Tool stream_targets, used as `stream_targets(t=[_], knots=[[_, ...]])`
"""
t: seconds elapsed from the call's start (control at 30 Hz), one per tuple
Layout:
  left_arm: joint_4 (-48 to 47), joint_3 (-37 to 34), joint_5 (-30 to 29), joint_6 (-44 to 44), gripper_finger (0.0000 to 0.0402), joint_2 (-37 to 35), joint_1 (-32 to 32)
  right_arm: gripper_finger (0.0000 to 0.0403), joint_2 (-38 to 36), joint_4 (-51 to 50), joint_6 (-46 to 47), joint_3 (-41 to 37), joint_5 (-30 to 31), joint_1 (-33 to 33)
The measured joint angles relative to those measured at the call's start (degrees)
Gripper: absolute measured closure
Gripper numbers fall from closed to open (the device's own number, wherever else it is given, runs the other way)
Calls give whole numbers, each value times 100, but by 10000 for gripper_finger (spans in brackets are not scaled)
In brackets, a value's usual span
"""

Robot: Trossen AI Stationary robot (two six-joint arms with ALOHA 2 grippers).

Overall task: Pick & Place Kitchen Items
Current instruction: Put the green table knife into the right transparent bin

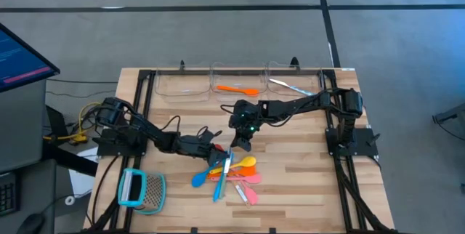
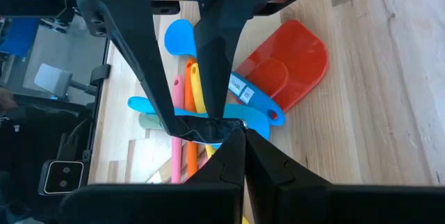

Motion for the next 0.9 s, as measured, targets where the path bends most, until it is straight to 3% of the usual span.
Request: stream_targets(t=[0.63, 0.9], knots=[[-13, 283, -165, 8, 286, 383, -150, 403, 7, 44, 28, 0, 15, 7], [-11, 396, 78, 287, 298, 420, -149, 403, 7, 81, 46, 0, 30, 77]])
